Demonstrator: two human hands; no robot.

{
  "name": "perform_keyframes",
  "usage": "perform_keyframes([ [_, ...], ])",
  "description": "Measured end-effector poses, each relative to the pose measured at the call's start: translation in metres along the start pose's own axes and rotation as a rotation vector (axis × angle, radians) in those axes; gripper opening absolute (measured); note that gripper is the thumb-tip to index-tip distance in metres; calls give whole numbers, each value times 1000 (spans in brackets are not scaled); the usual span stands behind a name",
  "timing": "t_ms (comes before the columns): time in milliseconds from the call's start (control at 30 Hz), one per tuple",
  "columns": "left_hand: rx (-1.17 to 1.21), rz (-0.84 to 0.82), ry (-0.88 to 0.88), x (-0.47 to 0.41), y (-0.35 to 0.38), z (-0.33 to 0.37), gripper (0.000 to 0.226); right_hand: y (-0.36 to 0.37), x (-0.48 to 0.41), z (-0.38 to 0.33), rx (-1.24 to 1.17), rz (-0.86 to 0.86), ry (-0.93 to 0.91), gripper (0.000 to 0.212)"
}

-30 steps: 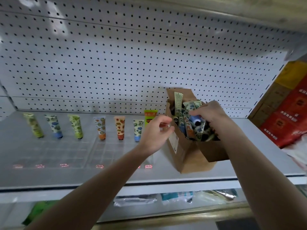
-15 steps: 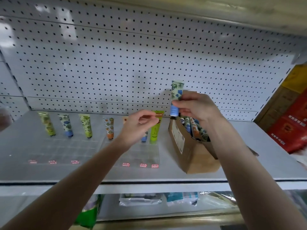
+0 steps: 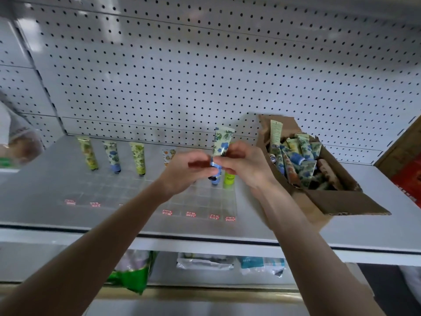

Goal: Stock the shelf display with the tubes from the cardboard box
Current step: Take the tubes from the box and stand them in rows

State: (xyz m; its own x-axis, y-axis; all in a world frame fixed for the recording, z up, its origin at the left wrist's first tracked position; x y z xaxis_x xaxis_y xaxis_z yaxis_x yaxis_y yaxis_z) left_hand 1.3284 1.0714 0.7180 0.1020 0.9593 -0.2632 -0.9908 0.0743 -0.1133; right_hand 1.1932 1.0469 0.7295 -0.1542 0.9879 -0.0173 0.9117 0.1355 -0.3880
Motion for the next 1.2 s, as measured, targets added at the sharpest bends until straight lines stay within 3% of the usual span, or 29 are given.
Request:
perform_keyframes([
  [233,-112,-15,-8,-4,6,-26,17,3,-2,23,-37,40,4,10],
  [500,-225,-46,-71,-9,11,-47,4,4,-4,41,-42,85,-17,8],
  [733,-284,38,-7,-18,10,-58,17,4,-9,54,0,144,-46,12],
  [1200,-300,64,-22,-21,10,-77,13,11,-20,73,42,169,-66,14],
])
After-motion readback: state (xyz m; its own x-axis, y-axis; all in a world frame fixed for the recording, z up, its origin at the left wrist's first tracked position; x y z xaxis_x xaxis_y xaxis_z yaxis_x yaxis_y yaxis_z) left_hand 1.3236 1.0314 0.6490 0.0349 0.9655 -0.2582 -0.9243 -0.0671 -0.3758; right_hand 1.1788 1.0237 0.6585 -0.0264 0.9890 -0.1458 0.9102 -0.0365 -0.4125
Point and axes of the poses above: each hand's wrist, its own x-axis away from the middle knuckle, its own y-axis out of the palm, z = x × y, the point moved 9 cm from there along -x, towards the middle knuckle, and after that the axes turned 9 degrees about x, right-handed, at the moved point
